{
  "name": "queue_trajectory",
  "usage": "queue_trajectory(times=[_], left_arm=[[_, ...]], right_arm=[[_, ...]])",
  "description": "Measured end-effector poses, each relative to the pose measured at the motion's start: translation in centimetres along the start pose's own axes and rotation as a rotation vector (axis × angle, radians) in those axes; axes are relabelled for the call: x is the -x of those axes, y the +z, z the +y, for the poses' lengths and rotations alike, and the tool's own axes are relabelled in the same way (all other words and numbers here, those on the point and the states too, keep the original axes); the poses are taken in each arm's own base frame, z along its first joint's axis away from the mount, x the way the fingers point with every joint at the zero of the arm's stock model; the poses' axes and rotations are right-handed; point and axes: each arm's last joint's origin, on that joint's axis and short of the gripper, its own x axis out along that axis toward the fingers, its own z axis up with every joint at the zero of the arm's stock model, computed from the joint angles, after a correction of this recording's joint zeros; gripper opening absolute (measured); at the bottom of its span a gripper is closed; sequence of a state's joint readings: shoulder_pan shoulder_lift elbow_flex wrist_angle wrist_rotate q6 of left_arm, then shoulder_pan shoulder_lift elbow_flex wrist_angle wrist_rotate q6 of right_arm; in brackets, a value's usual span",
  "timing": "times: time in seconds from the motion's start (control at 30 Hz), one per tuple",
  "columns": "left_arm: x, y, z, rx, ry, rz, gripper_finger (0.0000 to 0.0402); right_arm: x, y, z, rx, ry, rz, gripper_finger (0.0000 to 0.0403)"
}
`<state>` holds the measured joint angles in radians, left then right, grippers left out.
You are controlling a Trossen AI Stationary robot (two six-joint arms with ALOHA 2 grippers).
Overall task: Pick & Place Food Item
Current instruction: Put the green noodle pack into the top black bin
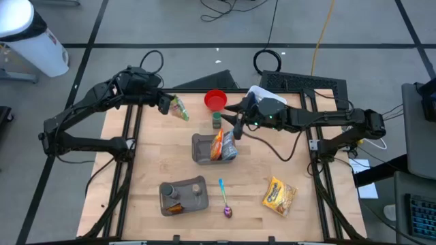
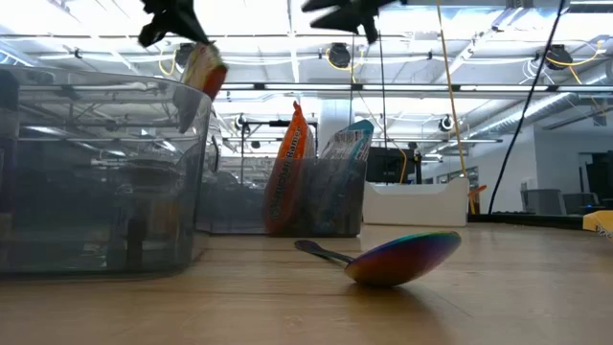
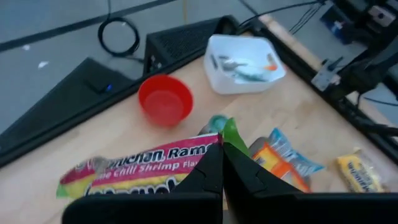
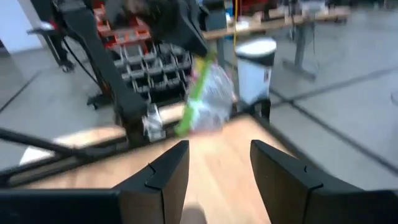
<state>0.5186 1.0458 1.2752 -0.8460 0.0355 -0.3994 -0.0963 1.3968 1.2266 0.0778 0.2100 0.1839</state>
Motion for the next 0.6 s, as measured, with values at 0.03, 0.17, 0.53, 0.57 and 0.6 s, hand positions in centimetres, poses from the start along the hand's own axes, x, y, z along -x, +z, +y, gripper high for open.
queue_trajectory(times=[0.03, 0.17, 0.53, 0.57, 0.6], left_arm=[[-0.1, 0.3, -0.3, -0.009, -0.009, -0.007, 0.0001], [-0.6, 1.3, -1.9, -0.049, -0.055, -0.02, 0.0], [-3.3, 2.6, -5.1, -0.061, -0.001, -0.035, 0.0], [-3.6, 2.6, -5.3, -0.054, -0.003, -0.04, 0.0], [-3.9, 2.7, -5.5, -0.047, -0.006, -0.046, 0.0]], right_arm=[[-0.4, 0.4, 0.2, 0.016, 0.003, -0.014, 0.0167], [-2.0, 0.8, 0.6, 0.068, 0.002, -0.008, 0.0167], [-4.5, 0.4, 1.0, 0.004, 0.0, -0.041, 0.0167], [-4.5, 0.5, 1.0, 0.001, -0.007, -0.047, 0.0167], [-4.5, 0.6, 0.9, -0.011, -0.021, -0.056, 0.0167]])
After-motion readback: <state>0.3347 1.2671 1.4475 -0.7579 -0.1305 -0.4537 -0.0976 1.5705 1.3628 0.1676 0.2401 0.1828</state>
